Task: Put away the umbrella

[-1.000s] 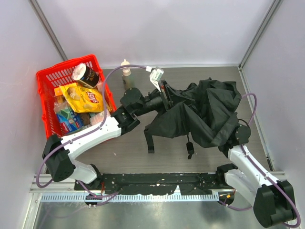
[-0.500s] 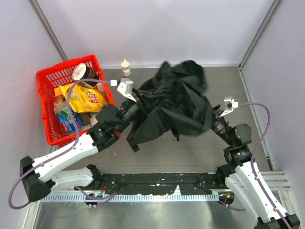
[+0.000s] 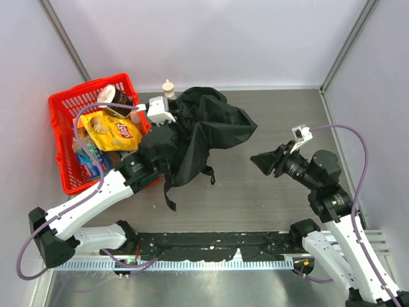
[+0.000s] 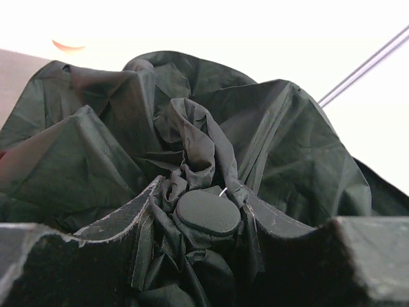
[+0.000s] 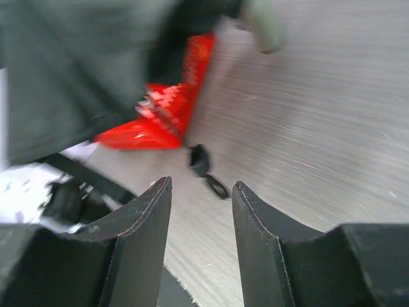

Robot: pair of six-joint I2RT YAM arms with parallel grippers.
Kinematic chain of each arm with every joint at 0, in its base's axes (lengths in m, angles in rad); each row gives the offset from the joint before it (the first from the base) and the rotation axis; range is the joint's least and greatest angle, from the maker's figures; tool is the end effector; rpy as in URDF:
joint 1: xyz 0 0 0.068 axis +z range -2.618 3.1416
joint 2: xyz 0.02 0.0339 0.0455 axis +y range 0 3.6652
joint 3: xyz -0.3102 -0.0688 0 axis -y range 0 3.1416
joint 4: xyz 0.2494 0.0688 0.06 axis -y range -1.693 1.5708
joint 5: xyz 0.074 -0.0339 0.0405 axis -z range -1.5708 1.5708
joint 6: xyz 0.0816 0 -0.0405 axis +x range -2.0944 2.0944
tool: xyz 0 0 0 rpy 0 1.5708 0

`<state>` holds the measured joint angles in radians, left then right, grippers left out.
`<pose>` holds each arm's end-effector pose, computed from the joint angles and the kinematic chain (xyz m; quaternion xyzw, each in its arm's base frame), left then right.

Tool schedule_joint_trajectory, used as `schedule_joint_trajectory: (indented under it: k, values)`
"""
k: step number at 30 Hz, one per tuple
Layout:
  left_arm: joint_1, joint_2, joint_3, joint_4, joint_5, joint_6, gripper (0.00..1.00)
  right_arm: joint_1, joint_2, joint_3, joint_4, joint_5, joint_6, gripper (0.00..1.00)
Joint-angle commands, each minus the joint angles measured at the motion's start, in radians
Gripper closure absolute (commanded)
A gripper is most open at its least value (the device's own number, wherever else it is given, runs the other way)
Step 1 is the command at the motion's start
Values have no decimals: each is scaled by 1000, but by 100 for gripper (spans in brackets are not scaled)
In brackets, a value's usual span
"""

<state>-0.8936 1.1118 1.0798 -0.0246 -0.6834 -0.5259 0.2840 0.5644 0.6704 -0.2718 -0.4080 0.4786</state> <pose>0.2098 -0.1788 0.4358 -0.1011 0.7153 -0.2369 0.6496 0.1315 0.0721 0.3409 -0.0577 0.7566 0.3790 0.5297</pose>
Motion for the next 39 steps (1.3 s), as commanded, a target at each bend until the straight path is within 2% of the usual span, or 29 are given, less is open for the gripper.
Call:
schedule_joint_trajectory:
  k: [1, 5, 7, 9, 13, 15, 19, 26, 33, 39]
  values:
    - [111, 16, 71, -104, 99, -242, 100, 89, 3, 139, 42, -225, -86, 52]
    - [154, 19, 19, 7, 290, -287, 100, 179, 29, 175, 205, -186, 3, 43]
    - [154, 23, 2, 80, 356, -290, 100, 196, 162, 242, 223, -179, 18, 40]
    - [154, 36, 2, 95, 399, -296, 100, 227, 285, 338, 143, -167, 6, 33]
    - [154, 60, 17, 101, 468, -302, 100, 404, 377, 457, 69, 58, -107, 29]
    - [154, 72, 12, 138, 530, -307, 100, 423, 403, 498, 33, 121, -138, 28]
    - [154, 94, -15, 271, 675, -307, 100, 423, 420, 546, -122, 362, -236, 26]
    - [154, 137, -57, 498, 892, -330, 100, 423, 342, 466, -103, 333, -321, 18]
    - [154, 187, -63, 653, 1016, -379, 100, 423, 361, 403, -38, 173, -311, 16]
    - [150, 198, -63, 752, 1114, -401, 100, 425, 400, 386, -41, 199, -314, 15]
